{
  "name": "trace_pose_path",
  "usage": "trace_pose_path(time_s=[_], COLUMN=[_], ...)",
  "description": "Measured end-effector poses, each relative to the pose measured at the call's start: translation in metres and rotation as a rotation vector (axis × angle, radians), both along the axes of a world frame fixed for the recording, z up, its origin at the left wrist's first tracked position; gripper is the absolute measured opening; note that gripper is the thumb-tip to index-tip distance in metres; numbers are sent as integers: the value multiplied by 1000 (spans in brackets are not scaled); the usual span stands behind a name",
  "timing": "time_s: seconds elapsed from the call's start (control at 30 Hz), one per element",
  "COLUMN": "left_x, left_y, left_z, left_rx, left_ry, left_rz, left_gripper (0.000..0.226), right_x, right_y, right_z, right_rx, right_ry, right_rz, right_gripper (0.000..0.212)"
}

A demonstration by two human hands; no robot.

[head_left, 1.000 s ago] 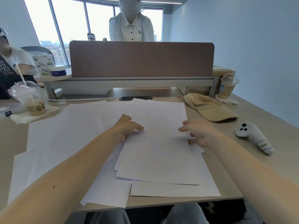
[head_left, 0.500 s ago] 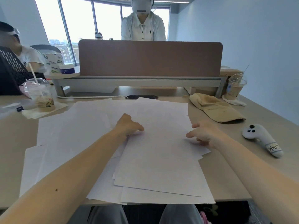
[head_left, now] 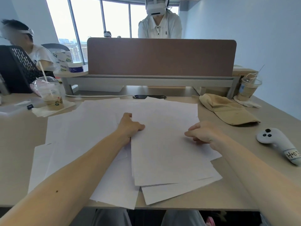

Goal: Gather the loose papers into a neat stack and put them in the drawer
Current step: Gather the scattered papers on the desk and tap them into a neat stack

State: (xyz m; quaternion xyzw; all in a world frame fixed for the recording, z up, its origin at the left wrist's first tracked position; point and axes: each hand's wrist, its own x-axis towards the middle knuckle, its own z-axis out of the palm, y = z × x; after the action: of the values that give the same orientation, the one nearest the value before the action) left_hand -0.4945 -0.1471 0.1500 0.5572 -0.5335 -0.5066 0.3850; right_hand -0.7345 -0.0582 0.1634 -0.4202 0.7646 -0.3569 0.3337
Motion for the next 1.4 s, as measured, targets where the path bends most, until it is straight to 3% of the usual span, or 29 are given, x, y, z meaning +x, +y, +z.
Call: trace_pose_path(time_s=[0.1, 0.2, 0.37, 0.53, 0.6, 0.67, 0.8, 0.93, 1.1, 1.27, 1.4], left_x=[8, 13, 25, 51, 75, 104, 144, 157, 153, 154, 125], left_y=[-11, -16, -16, -24, -29, -32, -24, -18, -21, -46, -67], left_z=[-4, -4, -4, -10, -8, -6, 3, 15, 17, 23, 21], left_rx=[7, -24, -79, -232, -364, -354, -87, -15, -10, -358, -392], left_ry=[18, -52, -215, -357, -536, -727, -1007, -1080, -1169, -1243, -1233], left_rz=[37, 5, -122, -40, 62, 85, -243, -550, -599, -550, -798], left_gripper=[71, 88, 96, 73, 60, 66, 100, 117, 105, 70, 63], right_x=[8, 15, 28, 42, 41, 40, 39, 39, 36, 34, 33], right_y=[-12, -26, -41, -51, -56, -60, -67, -73, -74, -72, -69], right_z=[3, 9, 11, 7, 8, 6, -3, -12, -16, -17, -18], right_rx=[6, 69, 127, 81, 32, 18, -10, -47, -62, -68, -64], right_ry=[156, 182, 101, -12, -41, -50, -39, -77, -106, -111, -114], right_rz=[77, 104, 114, 153, 136, 138, 138, 106, 130, 153, 164], right_gripper=[50, 46, 43, 27, 21, 23, 8, 9, 12, 14, 17])
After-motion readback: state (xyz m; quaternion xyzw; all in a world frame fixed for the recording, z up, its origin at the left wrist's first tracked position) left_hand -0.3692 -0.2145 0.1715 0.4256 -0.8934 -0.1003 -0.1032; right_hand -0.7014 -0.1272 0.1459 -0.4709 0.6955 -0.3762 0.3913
